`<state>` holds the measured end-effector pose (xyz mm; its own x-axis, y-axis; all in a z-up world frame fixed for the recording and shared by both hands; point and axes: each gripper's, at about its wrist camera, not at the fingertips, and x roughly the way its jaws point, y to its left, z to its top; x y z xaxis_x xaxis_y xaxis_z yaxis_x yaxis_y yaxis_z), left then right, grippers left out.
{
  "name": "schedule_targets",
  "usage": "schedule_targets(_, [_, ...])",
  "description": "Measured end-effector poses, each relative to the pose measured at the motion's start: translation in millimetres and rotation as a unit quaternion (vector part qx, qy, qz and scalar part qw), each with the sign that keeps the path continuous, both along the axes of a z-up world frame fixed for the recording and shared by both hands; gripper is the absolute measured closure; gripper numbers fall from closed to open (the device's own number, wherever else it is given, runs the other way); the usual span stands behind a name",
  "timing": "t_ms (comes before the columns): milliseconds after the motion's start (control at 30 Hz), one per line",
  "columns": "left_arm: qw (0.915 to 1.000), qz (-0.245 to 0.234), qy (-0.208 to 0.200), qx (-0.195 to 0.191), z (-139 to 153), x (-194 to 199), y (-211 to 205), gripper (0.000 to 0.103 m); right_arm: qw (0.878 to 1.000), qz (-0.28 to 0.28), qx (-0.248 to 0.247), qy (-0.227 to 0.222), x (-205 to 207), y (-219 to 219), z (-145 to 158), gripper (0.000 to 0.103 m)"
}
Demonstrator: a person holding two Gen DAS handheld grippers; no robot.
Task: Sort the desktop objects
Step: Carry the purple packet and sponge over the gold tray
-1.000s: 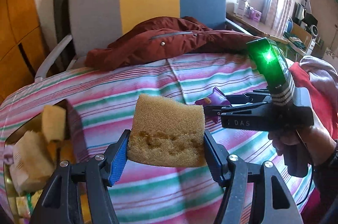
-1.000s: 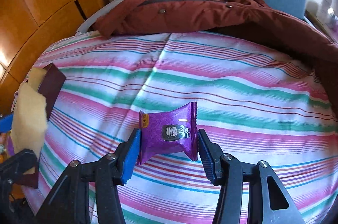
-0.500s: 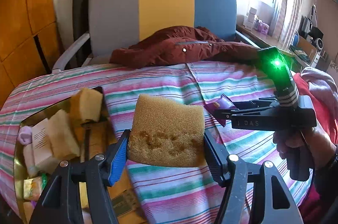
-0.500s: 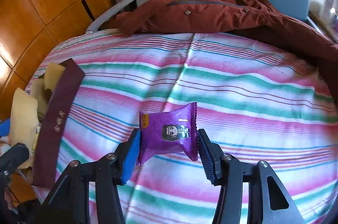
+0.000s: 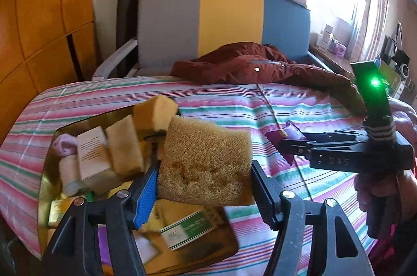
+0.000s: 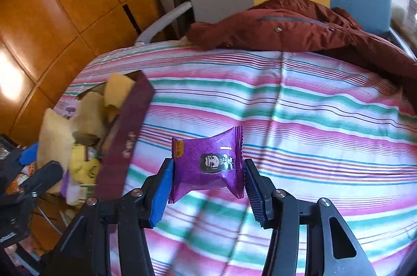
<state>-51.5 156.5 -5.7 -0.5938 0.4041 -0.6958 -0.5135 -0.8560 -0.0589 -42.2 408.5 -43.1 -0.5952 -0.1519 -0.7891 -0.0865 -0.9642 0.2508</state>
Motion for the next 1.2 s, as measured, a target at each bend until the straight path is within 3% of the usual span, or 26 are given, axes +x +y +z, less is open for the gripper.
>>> schedule_targets(467, [0.9979,0.061,0.002,0.018,-2.3,-1.3,-72.7,0.037,0.998,0.032,-0.040,0.037,1.9,-79.2,18.7,0.049])
schedule_targets(833, [0.9889,0.145,-0.016,0.030,-16.5,-13.0,-147.7,0.037,0.995,0.085,-0.035,0.043,-9.3,-139.5,25.3,0.049])
schedule_targets(1200, [0.9892,0.146,-0.012,0.009,-27.6,-25.3,-142.9,0.036,0.993,0.114,0.026,0.026,-20.0,-176.2,10.5,0.049])
